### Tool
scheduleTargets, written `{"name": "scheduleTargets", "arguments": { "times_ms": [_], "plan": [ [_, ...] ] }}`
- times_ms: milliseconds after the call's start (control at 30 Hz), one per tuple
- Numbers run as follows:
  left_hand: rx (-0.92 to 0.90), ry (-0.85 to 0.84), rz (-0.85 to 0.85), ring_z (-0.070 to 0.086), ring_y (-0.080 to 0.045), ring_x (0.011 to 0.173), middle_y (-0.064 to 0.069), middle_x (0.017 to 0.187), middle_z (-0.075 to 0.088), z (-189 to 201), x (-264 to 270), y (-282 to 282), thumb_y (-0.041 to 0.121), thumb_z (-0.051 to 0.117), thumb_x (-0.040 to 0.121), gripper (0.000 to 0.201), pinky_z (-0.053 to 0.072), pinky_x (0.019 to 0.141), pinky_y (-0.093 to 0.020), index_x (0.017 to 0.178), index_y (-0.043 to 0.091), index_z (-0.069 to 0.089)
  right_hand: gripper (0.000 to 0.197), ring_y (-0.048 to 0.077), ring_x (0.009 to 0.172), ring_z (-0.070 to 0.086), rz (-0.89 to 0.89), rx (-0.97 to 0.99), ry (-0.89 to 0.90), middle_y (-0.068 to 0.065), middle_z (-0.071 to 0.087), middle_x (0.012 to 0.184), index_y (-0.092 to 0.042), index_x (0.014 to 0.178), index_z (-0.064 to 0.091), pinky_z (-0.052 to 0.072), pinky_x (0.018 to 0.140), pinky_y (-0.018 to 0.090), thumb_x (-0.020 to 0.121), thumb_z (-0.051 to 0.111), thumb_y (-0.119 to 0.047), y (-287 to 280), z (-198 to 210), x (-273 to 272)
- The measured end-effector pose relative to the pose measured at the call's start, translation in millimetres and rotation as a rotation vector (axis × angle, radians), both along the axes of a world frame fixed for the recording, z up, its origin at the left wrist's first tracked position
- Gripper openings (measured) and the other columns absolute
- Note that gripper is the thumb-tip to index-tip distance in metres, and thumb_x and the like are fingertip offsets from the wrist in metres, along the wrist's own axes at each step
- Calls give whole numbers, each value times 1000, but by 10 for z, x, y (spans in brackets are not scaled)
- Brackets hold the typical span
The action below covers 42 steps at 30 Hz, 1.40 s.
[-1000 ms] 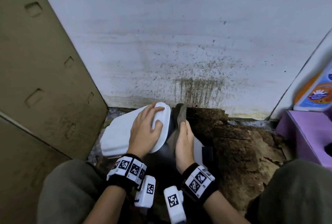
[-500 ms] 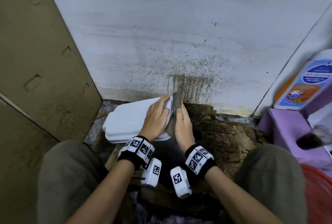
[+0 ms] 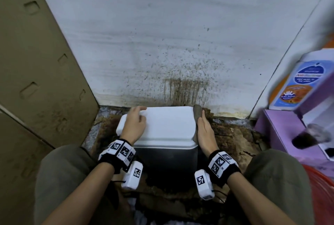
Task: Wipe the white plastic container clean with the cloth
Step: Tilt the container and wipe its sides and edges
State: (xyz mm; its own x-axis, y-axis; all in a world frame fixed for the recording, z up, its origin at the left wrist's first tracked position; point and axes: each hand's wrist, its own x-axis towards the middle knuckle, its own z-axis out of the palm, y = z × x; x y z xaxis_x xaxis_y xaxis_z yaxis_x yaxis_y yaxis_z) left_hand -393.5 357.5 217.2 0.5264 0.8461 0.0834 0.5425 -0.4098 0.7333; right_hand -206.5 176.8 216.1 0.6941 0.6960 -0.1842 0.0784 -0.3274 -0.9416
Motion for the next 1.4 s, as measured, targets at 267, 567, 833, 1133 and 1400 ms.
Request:
{"name": "scheduleTargets", "arguments": {
  "times_ms": [267, 567, 833, 1133, 1400],
  "plan": [
    [-380, 329, 267, 38, -44, 139, -29, 154, 32, -226, -201, 198, 59, 43, 100, 82, 37, 112, -49, 150, -3, 25, 52, 48, 132, 38, -61, -56, -31, 35, 32, 149, -13, 160, 16, 35, 103, 52, 111, 28, -26, -110, 56, 87],
    [-414, 251, 169, 61, -35, 111, -18, 130, 58, -388, -157, 86, 82, 47, 85, 99, 53, 93, -46, 137, -1, 34, 54, 38, 114, 59, -111, -229, -67, 29, 52, 140, -10, 160, 15, 46, 88, 39, 110, 27, -28, -162, -66, 332],
    [-260, 210, 186, 65, -36, 101, -16, 115, 66, -287, -102, 56, 82, 52, 82, 85, 55, 85, -42, 121, 6, 55, 54, 27, 146, 34, -265, -172, 40, 8, 34, 160, -13, 159, 22, 28, 107, 28, 109, 31, -31, -247, -118, 297],
    [-99, 173, 100, 62, -35, 107, -15, 112, 69, -78, 173, 206, 63, 57, 93, 60, 48, 84, -38, 117, 9, 64, 65, 35, 148, 26, -423, -173, 128, 13, 26, 163, -21, 161, 9, 23, 122, 48, 106, 31, -47, -468, -343, -144],
    [-163, 221, 115, 51, -41, 127, -23, 141, 49, -263, 205, 212, 56, 46, 101, 65, 41, 101, -47, 141, 6, 43, 62, 30, 149, 14, -359, -156, 121, 14, 18, 161, -19, 162, 3, 17, 118, 37, 108, 25, -41, -406, -269, -345]
  ]
}}
